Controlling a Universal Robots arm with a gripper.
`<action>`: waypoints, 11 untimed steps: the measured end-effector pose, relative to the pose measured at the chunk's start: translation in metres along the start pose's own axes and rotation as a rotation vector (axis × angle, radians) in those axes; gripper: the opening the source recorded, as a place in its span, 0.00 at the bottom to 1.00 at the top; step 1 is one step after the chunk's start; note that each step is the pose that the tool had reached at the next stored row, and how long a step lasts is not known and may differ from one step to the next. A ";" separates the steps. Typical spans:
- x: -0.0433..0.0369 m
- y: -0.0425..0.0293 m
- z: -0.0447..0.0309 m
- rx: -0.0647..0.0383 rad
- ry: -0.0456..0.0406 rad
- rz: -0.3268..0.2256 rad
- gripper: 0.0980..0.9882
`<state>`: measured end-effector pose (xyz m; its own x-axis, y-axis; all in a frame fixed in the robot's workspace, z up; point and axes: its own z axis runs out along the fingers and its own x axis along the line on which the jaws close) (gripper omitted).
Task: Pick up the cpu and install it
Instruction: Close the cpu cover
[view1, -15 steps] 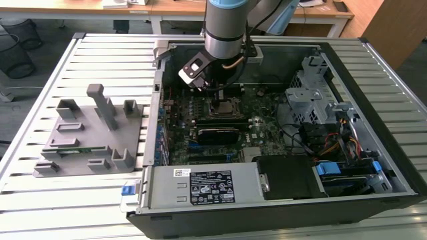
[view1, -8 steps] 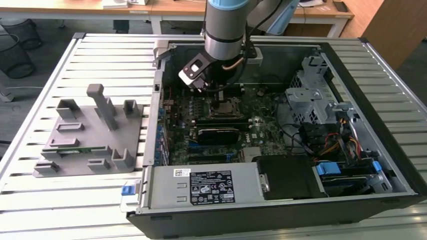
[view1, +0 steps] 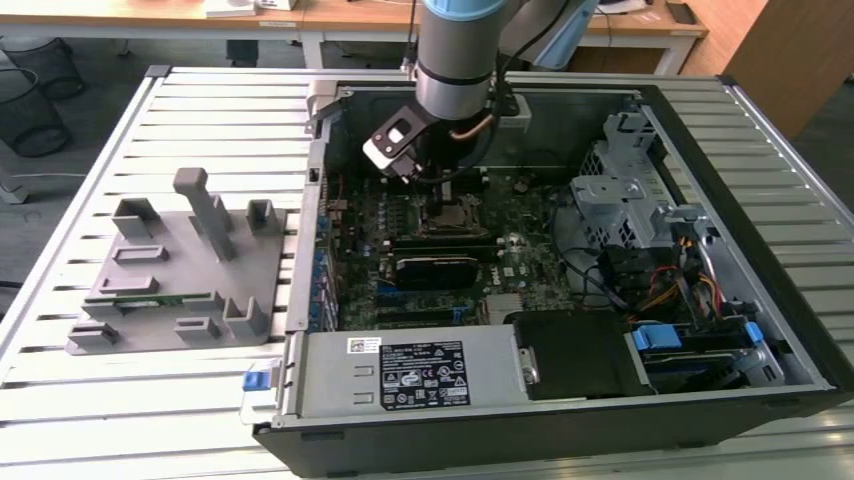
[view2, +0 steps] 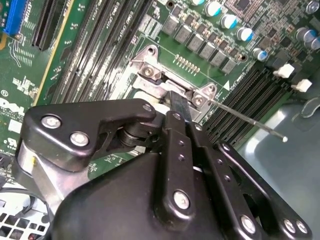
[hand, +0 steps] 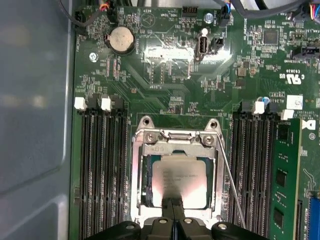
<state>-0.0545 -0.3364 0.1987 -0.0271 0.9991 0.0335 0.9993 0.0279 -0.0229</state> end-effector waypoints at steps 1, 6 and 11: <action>0.0004 0.0010 0.0000 0.000 0.0011 0.000 0.01; 0.0022 0.0056 0.0000 0.000 0.0092 0.000 0.01; 0.0037 0.0071 -0.0011 -0.002 0.0158 0.000 0.01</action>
<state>-0.0475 -0.3325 0.1997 -0.0272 0.9984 0.0493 0.9994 0.0283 -0.0210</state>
